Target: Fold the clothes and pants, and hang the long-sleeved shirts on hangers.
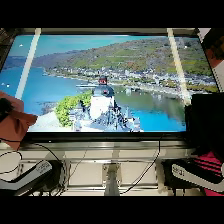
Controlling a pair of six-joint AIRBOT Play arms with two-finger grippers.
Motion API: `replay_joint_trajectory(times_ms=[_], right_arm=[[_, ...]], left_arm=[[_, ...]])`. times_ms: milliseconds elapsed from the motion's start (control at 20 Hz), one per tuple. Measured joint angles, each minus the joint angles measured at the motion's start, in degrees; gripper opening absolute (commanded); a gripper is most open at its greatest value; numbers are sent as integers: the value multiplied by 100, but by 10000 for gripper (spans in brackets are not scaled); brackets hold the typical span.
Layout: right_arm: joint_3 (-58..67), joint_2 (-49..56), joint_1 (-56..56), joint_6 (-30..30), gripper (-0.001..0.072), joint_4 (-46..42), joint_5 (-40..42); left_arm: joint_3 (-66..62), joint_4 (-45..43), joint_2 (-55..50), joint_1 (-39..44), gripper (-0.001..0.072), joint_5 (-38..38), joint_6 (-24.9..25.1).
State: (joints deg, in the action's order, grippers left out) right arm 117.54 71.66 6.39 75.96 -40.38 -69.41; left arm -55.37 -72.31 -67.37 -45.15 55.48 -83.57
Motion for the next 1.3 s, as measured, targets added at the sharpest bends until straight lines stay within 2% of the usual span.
replay_joint_trajectory(times_ms=[100, 350, 650, 850, 950, 1300], right_arm=[[0, 0, 0, 0, 10, 0, 0], [0, 0, 0, 0, 10, 2, 0], [0, -2, 0, 0, 11, 0, 0], [0, 0, 0, 0, 10, 2, 52], [0, 0, 0, 0, 10, 0, 98], [0, 4, 0, 0, 9, -131, 129]], left_arm=[[0, 92, -153, 0, 15, -2, -2], [0, 542, -313, 0, 20, -15, 101], [-72, 2415, -138, 306, 18, 153, 1062], [-437, 3965, 219, 1097, 18, 249, 1788], [-686, 4439, 361, 1604, 18, 258, 2000], [-1029, 4701, 411, 3777, 18, 160, 2271]])
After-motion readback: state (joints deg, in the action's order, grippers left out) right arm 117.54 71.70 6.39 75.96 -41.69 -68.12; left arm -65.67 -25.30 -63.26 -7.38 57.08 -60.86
